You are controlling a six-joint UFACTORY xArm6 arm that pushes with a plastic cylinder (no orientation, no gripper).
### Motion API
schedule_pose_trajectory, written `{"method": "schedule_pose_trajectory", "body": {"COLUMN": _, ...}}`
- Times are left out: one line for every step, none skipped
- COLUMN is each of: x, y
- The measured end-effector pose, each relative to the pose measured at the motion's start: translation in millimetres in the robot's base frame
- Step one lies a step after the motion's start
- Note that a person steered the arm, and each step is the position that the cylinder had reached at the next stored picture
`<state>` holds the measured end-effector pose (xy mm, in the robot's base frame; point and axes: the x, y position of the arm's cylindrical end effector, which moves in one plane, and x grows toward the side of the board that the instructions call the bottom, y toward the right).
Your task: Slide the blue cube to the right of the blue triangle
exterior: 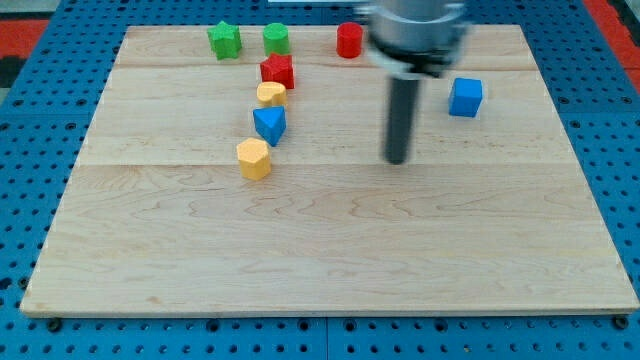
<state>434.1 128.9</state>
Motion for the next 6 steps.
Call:
{"method": "schedule_pose_trajectory", "body": {"x": -18, "y": 101}}
{"method": "schedule_pose_trajectory", "body": {"x": -47, "y": 172}}
{"method": "schedule_pose_trajectory", "body": {"x": -100, "y": 148}}
{"method": "schedule_pose_trajectory", "body": {"x": -100, "y": 55}}
{"method": "schedule_pose_trajectory", "body": {"x": -91, "y": -43}}
{"method": "schedule_pose_trajectory", "body": {"x": -107, "y": -72}}
